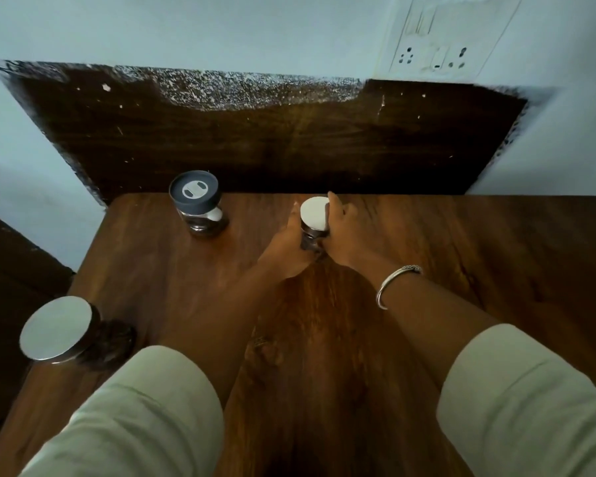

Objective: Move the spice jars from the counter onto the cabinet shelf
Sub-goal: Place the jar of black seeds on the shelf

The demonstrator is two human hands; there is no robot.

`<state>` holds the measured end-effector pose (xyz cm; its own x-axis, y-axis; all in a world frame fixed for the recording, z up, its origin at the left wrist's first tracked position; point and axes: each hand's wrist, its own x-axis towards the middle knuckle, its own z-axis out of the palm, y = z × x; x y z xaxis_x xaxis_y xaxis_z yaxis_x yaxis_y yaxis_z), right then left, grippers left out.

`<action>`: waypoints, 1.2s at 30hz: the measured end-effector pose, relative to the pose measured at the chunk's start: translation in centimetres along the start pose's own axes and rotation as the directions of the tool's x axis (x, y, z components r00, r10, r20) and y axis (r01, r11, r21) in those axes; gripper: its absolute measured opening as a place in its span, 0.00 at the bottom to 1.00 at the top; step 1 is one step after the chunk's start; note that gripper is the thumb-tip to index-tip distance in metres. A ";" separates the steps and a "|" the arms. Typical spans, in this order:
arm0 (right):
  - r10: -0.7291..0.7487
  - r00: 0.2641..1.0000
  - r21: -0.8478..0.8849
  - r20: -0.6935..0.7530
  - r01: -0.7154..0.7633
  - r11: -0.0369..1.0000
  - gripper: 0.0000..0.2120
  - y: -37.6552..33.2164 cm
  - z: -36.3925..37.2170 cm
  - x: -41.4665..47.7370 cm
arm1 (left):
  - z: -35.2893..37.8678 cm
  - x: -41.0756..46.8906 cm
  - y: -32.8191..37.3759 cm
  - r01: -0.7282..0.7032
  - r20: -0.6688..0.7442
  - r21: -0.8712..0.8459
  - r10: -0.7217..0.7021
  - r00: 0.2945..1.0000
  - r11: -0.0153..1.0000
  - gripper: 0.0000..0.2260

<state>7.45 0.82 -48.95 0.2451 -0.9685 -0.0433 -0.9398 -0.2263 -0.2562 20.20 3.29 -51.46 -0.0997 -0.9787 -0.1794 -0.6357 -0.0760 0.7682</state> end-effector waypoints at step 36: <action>0.065 0.972 0.848 -0.224 0.162 0.505 0.31 9.5 -14.5 -12.6 | 6.4 -9.1 18.5 -0.285 -0.268 -0.367 0.193 0.944 0.886 0.53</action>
<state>-8.05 9.41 -36.89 0.1242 -0.9797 0.1575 -0.2334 -0.1831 -0.9550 4.49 12.05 -39.53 -0.0120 -0.9896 0.1433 -0.2536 0.1417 0.9569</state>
